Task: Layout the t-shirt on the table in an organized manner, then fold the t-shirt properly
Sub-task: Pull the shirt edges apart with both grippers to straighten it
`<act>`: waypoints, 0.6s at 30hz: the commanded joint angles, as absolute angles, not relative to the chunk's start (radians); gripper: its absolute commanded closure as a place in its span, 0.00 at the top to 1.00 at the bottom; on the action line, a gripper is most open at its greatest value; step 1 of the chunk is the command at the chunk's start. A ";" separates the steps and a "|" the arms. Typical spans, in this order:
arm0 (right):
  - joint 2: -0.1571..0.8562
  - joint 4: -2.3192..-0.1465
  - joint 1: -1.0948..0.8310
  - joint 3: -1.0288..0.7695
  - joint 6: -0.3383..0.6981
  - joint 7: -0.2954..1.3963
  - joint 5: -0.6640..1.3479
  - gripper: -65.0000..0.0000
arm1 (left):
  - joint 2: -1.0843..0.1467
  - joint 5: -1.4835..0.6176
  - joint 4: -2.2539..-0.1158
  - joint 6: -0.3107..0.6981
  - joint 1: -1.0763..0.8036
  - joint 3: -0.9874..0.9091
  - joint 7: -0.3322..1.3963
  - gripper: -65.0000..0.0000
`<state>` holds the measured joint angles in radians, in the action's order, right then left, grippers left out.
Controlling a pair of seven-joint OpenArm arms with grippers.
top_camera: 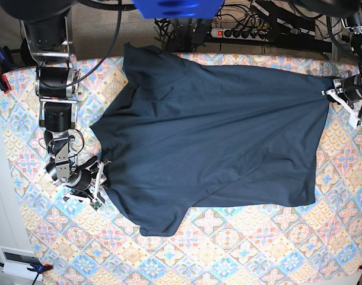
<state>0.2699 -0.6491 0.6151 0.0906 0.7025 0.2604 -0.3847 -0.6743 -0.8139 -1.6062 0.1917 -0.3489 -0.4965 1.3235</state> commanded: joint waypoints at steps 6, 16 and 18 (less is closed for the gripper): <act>0.277 -0.661 0.628 0.091 0.698 0.246 -0.371 0.37 | -0.671 -0.816 -1.618 0.193 -0.343 -0.503 1.316 0.00; 0.282 -0.570 0.627 0.082 0.698 0.245 -0.369 0.00 | -0.670 -0.820 -1.618 0.193 -0.343 -0.503 1.316 0.00; 0.285 -0.572 0.625 0.071 0.698 0.245 -0.369 0.01 | -0.667 -0.820 -1.618 0.193 -0.343 -0.503 1.316 0.00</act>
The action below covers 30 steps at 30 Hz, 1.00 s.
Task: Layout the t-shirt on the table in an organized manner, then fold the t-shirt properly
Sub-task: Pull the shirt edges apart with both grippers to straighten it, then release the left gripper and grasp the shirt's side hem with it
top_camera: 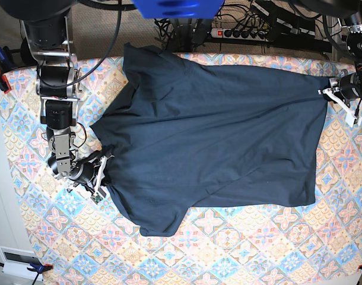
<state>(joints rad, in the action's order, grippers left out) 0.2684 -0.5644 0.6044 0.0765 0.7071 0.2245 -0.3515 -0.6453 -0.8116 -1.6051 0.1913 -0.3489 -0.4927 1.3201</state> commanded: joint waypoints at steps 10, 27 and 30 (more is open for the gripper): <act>0.317 -0.572 0.616 -0.139 0.698 0.242 -0.424 0.02 | -0.644 -0.817 -1.620 0.193 -0.346 -0.503 1.316 0.00; 0.325 -0.573 0.613 -0.143 0.698 0.185 -0.470 0.48 | -0.596 -0.825 -1.661 0.191 -0.338 -0.510 1.316 0.10; 0.340 -0.630 0.561 -0.171 0.698 0.203 -0.453 0.40 | -0.572 -0.823 -1.659 0.189 -0.338 -0.503 1.319 0.15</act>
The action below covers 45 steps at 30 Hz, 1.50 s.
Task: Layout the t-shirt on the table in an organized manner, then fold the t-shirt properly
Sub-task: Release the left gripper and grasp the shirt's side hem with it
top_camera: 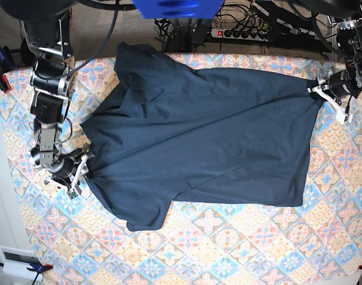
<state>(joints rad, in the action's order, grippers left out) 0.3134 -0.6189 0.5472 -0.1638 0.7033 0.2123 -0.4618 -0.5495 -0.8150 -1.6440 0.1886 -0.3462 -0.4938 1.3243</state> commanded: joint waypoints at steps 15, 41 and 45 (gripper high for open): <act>0.351 -1.448 0.062 -0.314 0.698 0.587 -0.124 0.33 | -0.547 -0.823 -1.659 0.193 -0.295 -0.453 1.322 0.57; 0.346 -1.742 -0.255 -0.318 0.698 0.605 -0.119 0.39 | -0.346 -0.429 -1.021 0.185 0.486 -0.001 0.966 0.72; 0.344 -1.774 -0.271 -0.320 0.698 0.653 -0.119 0.39 | -0.298 -0.318 -0.822 0.183 0.510 0.031 0.811 0.72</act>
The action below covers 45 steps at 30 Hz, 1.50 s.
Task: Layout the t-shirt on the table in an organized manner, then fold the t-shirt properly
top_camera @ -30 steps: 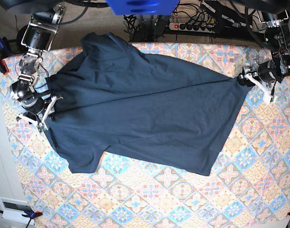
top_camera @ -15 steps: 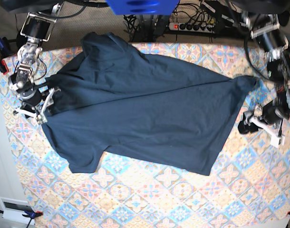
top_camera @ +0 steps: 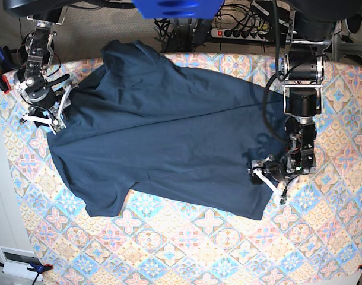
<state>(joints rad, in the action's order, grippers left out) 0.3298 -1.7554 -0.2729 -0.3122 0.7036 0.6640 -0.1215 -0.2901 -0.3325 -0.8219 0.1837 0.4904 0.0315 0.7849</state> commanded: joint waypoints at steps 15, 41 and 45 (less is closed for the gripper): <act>0.325 -1.776 -0.266 -0.314 0.698 0.659 -0.119 0.39 | -0.346 -0.213 -0.561 0.022 0.582 0.031 0.634 0.02; 0.326 -1.836 -0.203 -0.027 0.698 0.661 0.042 0.39 | -0.510 -0.251 -0.610 -0.035 0.516 -0.166 0.667 0.30; 0.326 -1.857 -0.197 0.050 0.698 0.656 0.042 0.38 | -0.515 -0.337 -0.704 -0.035 0.455 -0.166 0.671 0.34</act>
<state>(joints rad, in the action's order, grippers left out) 0.3161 -1.8324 -0.2108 0.0578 0.7033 0.6815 0.0273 -0.5045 -0.3367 -0.6956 -0.0372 0.4362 -0.1661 0.6403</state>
